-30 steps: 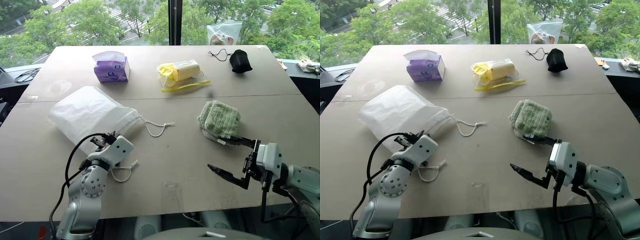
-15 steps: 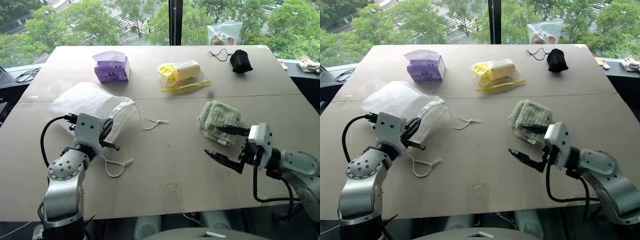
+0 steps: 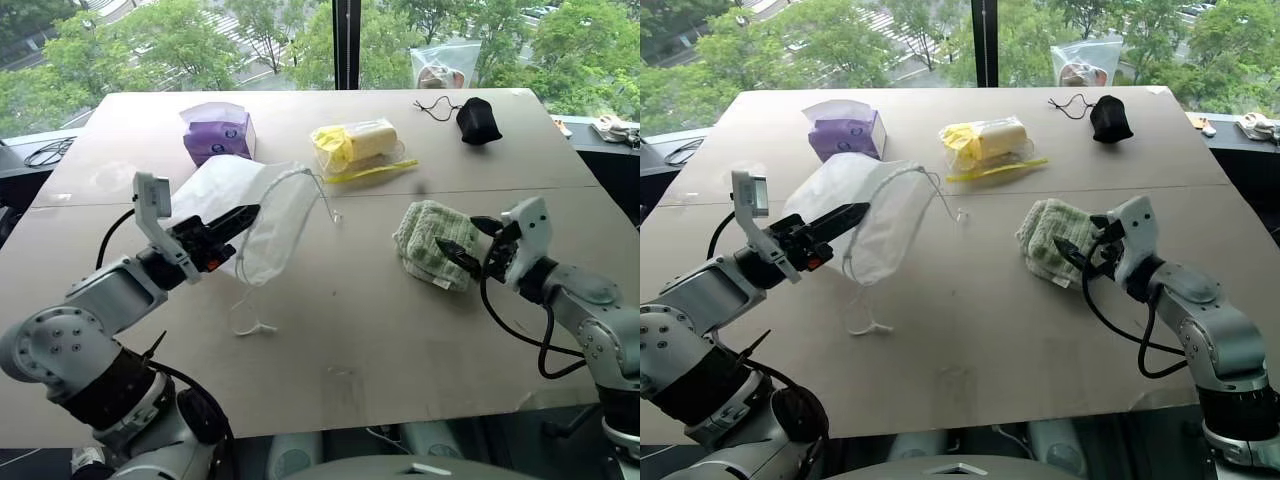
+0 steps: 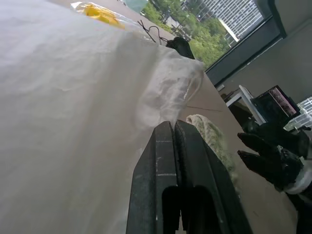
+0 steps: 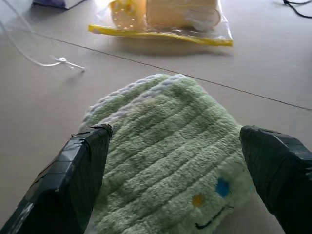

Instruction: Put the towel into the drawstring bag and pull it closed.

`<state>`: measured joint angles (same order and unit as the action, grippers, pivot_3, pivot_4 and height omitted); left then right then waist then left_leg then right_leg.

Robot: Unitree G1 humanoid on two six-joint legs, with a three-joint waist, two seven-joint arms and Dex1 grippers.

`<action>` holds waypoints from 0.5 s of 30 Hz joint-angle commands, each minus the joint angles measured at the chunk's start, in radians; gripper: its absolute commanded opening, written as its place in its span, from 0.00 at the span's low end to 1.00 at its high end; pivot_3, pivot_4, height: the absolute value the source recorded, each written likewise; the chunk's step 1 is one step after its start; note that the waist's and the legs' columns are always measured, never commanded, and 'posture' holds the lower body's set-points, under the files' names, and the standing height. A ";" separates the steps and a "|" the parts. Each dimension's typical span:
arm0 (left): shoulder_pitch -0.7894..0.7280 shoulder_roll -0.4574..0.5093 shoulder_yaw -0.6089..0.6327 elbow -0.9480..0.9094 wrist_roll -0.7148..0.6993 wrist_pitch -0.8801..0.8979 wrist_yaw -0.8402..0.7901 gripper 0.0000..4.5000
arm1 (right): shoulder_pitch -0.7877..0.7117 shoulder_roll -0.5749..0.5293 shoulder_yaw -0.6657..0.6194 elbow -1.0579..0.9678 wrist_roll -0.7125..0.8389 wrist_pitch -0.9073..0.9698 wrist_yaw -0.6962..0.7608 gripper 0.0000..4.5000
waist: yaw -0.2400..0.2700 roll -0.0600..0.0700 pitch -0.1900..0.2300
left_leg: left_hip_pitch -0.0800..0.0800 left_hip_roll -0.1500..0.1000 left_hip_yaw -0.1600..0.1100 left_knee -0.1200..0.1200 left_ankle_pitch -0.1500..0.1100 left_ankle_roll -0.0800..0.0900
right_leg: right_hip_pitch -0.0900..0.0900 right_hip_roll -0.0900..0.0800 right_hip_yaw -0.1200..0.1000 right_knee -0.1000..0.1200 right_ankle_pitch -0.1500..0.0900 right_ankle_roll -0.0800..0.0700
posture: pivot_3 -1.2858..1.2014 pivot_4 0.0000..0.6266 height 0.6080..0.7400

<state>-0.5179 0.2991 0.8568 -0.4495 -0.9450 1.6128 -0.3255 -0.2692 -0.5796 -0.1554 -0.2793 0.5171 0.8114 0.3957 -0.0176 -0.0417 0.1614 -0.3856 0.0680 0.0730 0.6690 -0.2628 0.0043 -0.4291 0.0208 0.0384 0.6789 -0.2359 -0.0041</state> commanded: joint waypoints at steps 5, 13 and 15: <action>-0.071 -0.064 -0.020 0.013 -0.119 0.002 0.209 0.00 | -0.130 0.110 -0.012 0.282 0.050 0.232 -0.019 1.00 | -0.009 -0.001 -0.001 | 0.000 -0.002 0.000 0.000 0.000 0.000 | 0.000 -0.001 0.002 0.000 0.001 -0.001 | 0.52 0.24 1.00; -0.083 -0.103 -0.080 0.054 -0.140 0.002 0.319 0.00 | -0.078 0.150 0.185 0.300 -0.075 0.061 0.116 0.66 | -0.032 -0.012 -0.008 | 0.008 0.000 -0.003 -0.001 0.000 0.000 | 0.006 0.000 0.003 0.000 -0.001 0.003 | 0.52 0.24 1.00; -0.067 -0.117 -0.085 0.057 -0.129 0.001 0.329 0.00 | -0.081 0.184 0.164 0.276 -0.037 0.065 0.135 0.44 | -0.034 -0.012 -0.008 | 0.008 0.001 -0.002 -0.001 0.000 0.000 | 0.006 0.001 0.003 0.000 -0.001 0.003 | 0.52 0.24 1.00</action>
<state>-0.5922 0.1877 0.7833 -0.3804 -1.0675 1.6128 -0.0037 -0.3784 -0.4344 -0.0653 -0.0047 0.4460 0.8553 0.4759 -0.0517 -0.0540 0.1531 -0.3773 0.0695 0.0708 0.6677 -0.2629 0.0042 -0.4230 0.0223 0.0419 0.6790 -0.2373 -0.0010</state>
